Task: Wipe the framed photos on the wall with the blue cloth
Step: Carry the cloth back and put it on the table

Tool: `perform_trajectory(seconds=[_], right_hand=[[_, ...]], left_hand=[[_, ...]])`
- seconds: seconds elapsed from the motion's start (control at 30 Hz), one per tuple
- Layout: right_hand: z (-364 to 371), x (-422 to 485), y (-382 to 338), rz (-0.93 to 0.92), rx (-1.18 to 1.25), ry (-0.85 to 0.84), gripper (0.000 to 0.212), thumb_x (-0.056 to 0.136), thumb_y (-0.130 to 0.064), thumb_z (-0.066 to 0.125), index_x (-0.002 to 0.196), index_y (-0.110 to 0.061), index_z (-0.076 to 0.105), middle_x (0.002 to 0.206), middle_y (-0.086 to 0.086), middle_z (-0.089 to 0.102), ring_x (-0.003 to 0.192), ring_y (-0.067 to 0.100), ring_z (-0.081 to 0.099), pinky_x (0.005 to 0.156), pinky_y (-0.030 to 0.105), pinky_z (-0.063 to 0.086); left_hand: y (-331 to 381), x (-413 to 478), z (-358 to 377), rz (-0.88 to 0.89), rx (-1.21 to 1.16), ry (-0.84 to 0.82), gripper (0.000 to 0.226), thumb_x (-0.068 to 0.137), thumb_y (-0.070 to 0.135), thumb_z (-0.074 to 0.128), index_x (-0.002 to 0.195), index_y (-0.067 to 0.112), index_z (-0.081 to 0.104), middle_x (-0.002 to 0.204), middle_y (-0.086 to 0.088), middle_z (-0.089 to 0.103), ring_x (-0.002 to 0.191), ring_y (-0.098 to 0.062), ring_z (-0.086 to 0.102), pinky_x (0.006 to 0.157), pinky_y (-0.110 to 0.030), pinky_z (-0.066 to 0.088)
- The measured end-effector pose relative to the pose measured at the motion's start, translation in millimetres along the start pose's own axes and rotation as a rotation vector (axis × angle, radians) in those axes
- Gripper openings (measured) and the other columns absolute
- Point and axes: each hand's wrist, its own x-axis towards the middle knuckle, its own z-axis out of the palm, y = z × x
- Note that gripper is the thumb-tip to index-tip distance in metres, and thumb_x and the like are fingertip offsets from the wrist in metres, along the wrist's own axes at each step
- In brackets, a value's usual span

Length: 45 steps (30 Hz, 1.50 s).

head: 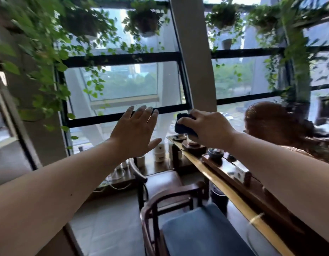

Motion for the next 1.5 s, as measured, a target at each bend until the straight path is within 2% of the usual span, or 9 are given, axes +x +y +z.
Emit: perform_trajectory(seconds=[0.07,0.23,0.67,0.73,0.8,0.97,1.1,1.2,1.5], right_hand=[[-4,-24,15,0.047,0.016,0.022,0.036,0.083,-0.039,0.048,0.114,-0.025,0.061,0.096,0.009,0.061,0.071,0.033,0.063,0.052,0.037,0.048],[-9,-77,34,0.167,-0.089,-0.089,0.038,0.081,-0.037,0.061,0.118,-0.026,0.057,0.100,0.010,0.061,0.071,0.033,0.063,0.054,0.037,0.051],[-64,-217,-5,0.464,-0.270,-0.412,0.043,0.080,-0.042,0.064,0.118,-0.023,0.059,0.100,0.015,0.060,0.072,0.036,0.062,0.051,0.034,0.044],[-69,-252,-5,0.514,-0.264,-0.488,0.047,0.080,-0.040,0.064,0.123,-0.022,0.055,0.101,0.015,0.059,0.074,0.036,0.062,0.051,0.036,0.048],[-67,-285,-4,0.569,-0.250,-0.469,0.053,0.080,-0.038,0.066,0.129,-0.024,0.051,0.104,0.014,0.059,0.077,0.035,0.063,0.051,0.036,0.048],[-58,-384,7,0.673,-0.213,-0.494,0.066,0.081,-0.035,0.064,0.141,-0.024,0.040,0.109,0.010,0.060,0.082,0.031,0.063,0.051,0.036,0.045],[-46,-464,20,0.791,-0.168,-0.545,0.071,0.080,-0.036,0.063,0.143,-0.016,0.036,0.115,0.007,0.060,0.089,0.029,0.063,0.056,0.038,0.050],[-30,-521,29,0.873,-0.129,-0.599,0.068,0.082,-0.037,0.062,0.141,-0.013,0.039,0.120,0.005,0.059,0.092,0.028,0.062,0.058,0.037,0.050],[35,-636,25,1.055,-0.030,-0.669,0.058,0.085,-0.037,0.059,0.136,-0.015,0.044,0.115,0.003,0.059,0.091,0.026,0.062,0.056,0.034,0.047]], left_hand=[[25,13,-1,0.065,-0.022,0.026,0.081,0.088,0.059,0.033,0.144,0.001,0.023,0.149,-0.022,0.035,0.137,-0.036,0.029,0.113,-0.053,0.022],[66,35,0,0.194,-0.077,0.083,0.083,0.089,0.063,0.027,0.145,0.003,0.019,0.151,-0.020,0.030,0.140,-0.034,0.024,0.113,-0.053,0.021],[175,32,-2,0.519,-0.352,0.196,0.085,0.085,0.063,0.033,0.146,0.004,0.023,0.153,-0.018,0.030,0.141,-0.033,0.024,0.114,-0.052,0.021],[210,30,-5,0.571,-0.400,0.192,0.085,0.084,0.063,0.034,0.146,0.005,0.023,0.153,-0.017,0.029,0.141,-0.032,0.022,0.115,-0.052,0.020],[243,26,-4,0.613,-0.425,0.190,0.086,0.085,0.065,0.035,0.146,0.006,0.022,0.154,-0.016,0.029,0.142,-0.031,0.022,0.116,-0.051,0.018],[339,20,-3,0.717,-0.485,0.138,0.087,0.085,0.065,0.034,0.147,0.006,0.020,0.154,-0.016,0.028,0.143,-0.030,0.019,0.117,-0.050,0.017],[406,16,1,0.797,-0.490,0.072,0.088,0.086,0.067,0.029,0.149,0.008,0.014,0.158,-0.012,0.021,0.145,-0.028,0.013,0.118,-0.048,0.014],[453,15,5,0.840,-0.504,0.028,0.087,0.086,0.067,0.031,0.148,0.009,0.014,0.157,-0.012,0.022,0.145,-0.027,0.013,0.118,-0.048,0.016],[560,-2,36,0.925,-0.586,-0.115,0.087,0.084,0.065,0.038,0.148,0.010,0.017,0.156,-0.011,0.025,0.144,-0.026,0.016,0.118,-0.047,0.015]])
